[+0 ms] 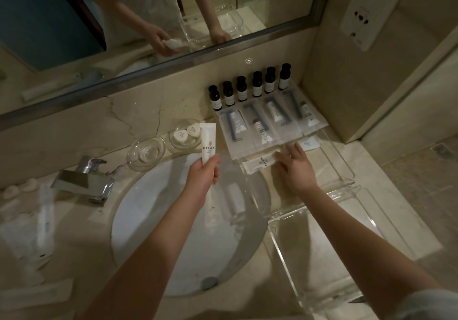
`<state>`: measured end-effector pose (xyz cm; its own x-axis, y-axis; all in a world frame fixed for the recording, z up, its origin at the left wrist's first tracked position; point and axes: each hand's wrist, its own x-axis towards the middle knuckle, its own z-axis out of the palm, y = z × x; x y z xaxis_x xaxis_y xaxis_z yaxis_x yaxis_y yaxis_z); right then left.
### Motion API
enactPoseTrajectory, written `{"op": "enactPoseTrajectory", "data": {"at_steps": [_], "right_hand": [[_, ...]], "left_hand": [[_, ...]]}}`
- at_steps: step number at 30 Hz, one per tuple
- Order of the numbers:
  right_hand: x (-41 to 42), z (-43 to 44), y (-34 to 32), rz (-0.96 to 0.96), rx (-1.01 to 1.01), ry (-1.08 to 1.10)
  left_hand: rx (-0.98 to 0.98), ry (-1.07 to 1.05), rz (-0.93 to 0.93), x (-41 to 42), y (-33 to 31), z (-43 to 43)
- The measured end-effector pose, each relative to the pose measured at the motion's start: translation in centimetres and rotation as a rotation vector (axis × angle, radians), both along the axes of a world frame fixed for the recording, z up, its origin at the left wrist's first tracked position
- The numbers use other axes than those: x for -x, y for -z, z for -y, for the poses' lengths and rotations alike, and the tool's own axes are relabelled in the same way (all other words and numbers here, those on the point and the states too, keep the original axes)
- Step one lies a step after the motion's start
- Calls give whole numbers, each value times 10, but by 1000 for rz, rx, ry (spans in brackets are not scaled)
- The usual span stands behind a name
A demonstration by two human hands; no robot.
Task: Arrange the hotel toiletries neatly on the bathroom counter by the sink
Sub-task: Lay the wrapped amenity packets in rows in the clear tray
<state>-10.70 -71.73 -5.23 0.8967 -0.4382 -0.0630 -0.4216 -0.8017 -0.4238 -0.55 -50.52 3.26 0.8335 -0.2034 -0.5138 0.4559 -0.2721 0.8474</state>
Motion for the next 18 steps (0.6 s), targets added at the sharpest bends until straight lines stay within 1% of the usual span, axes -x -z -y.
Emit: {"op": "enactPoseTrajectory", "data": {"at_steps": [4,6,7,8,9,10,12,13,14,16,18], "right_hand": [[4,-3,-1,-1,1,-8],[7,-5,-5,89,91,-15],[9,-8,-7,166,111,6],[13,-13,-12,252,91,40],[16,-20,-20,314,-2,70],[18,-29,-29,348,-162,106],[18,-48,-47,275,-587,127],[16,-55,-53,221,-791,89],[15,-62,-58,170,-944,41],[12,-69,-61,137,-1107,12],[11,-70,-62,190,-1157,70]], "left_hand": [[25,79,-30,-2,4,0],[74,99,-65,-1,2,1],[111,88,-84,0,1,2],[151,58,-90,1,-3,3],[198,14,-85,2,-6,5],[250,-29,-68,3,-10,8],[363,-76,-31,7,-19,16],[416,-89,-11,9,-22,21],[451,-92,14,12,-25,26],[468,-74,69,17,-31,36],[452,-70,108,21,-37,41]]}}
